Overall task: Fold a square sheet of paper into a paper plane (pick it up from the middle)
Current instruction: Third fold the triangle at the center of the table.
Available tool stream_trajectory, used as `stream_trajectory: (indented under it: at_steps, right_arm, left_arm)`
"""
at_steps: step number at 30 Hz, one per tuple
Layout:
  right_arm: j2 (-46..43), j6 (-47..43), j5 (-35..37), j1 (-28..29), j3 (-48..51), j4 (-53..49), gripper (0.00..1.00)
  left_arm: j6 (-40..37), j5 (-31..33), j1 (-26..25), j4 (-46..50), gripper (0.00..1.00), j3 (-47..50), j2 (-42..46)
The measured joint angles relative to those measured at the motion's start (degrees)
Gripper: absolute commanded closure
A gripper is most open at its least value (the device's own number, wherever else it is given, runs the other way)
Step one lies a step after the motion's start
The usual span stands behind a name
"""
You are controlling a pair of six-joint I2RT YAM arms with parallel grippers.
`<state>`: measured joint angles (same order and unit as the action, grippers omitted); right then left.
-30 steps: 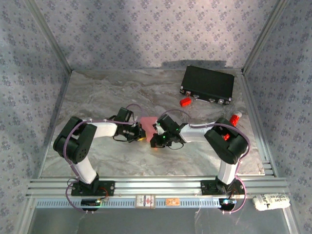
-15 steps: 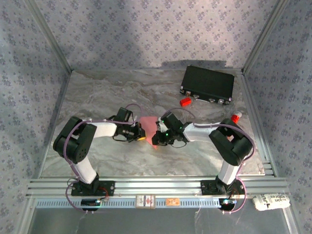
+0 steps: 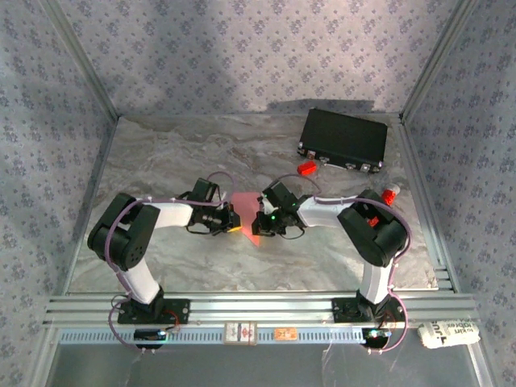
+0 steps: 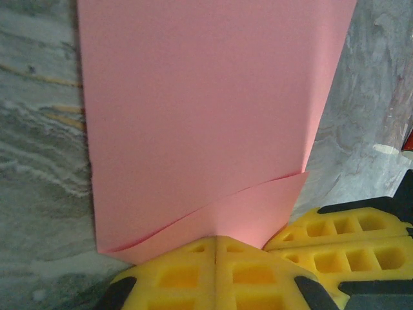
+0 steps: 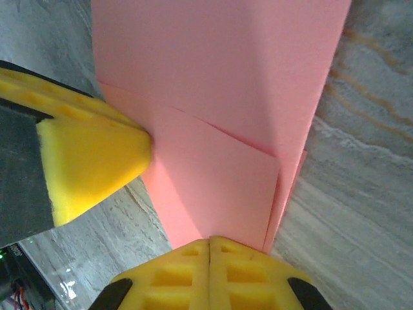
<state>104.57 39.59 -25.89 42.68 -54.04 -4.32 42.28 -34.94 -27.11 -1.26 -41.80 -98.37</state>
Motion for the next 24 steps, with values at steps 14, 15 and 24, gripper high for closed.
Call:
stream_trajectory:
  at_steps: [14, 15, 24]
  right_arm:
    - [-0.4, -1.0, 0.9, 0.4, 0.7, 0.6, 1.00]
    - [-0.4, -1.1, 1.0, 0.5, 0.7, 0.7, 1.00]
    - [-0.5, -1.7, 1.2, 0.6, 0.7, 0.5, 1.00]
  left_arm:
    - [-0.3, 1.6, 0.0, 3.5, 0.97, -1.8, 0.0]
    - [-0.3, 1.6, 0.0, 3.7, 0.98, -1.9, 0.0]
    - [-1.3, 2.0, 1.2, 5.2, 0.97, -2.5, 0.0]
